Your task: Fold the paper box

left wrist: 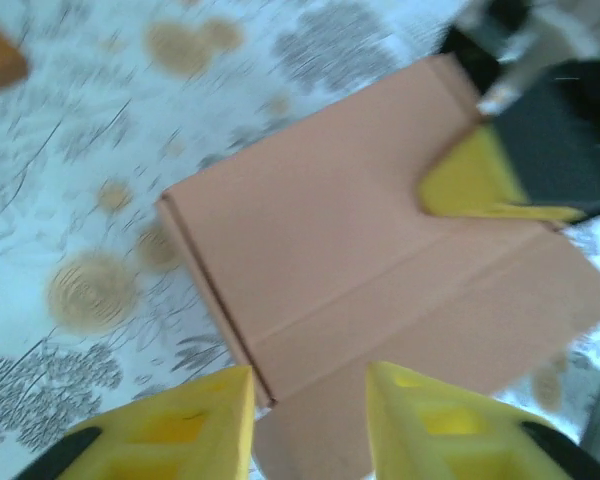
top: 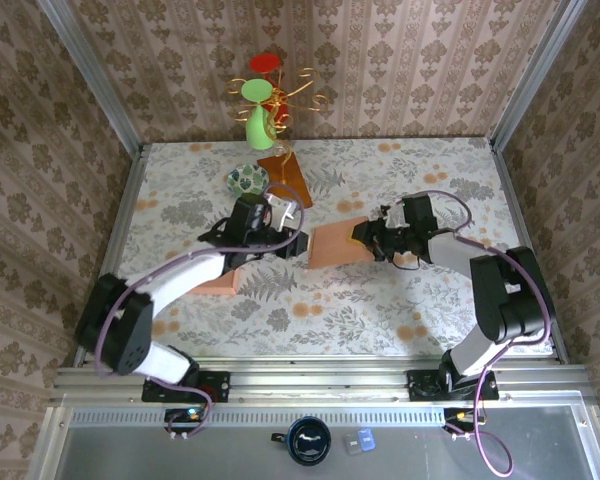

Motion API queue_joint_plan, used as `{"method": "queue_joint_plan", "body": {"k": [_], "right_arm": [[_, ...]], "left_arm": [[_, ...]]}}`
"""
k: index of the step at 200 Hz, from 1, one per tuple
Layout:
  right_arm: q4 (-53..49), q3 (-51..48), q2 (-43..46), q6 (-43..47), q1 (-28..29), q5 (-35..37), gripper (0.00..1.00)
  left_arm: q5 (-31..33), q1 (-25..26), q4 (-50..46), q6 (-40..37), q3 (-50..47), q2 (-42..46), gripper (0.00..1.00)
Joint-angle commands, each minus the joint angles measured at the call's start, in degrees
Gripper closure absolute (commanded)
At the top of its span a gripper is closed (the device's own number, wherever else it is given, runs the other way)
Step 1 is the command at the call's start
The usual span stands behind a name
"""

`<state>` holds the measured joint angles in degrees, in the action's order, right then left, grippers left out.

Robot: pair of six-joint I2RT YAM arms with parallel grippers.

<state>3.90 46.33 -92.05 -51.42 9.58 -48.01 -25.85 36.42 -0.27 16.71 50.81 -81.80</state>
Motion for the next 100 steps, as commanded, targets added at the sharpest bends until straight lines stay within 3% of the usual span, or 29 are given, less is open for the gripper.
{"method": "queue_joint_plan", "body": {"k": [1, 39, 68, 100], "right_arm": [[-5.08, 0.73, 3.32, -7.75, -1.29, -3.17, 0.59], [-17.28, 2.75, 4.07, -15.93, -2.09, -6.20, 0.62], [-21.73, 1.98, 5.54, -21.63, -2.07, -7.12, 0.63], [-21.92, -0.87, 7.10, -28.44, -2.03, -7.13, 0.63]], "left_arm": [[-4.17, 2.66, 2.11, -18.49, -2.27, 4.02, 0.59], [-2.41, 5.67, -8.85, -33.31, -1.20, 4.94, 0.52], [2.53, 8.24, -9.09, -42.40, -1.87, 5.03, 0.43], [4.36, 9.54, -8.46, -47.16, -1.12, 2.21, 0.33]]}}
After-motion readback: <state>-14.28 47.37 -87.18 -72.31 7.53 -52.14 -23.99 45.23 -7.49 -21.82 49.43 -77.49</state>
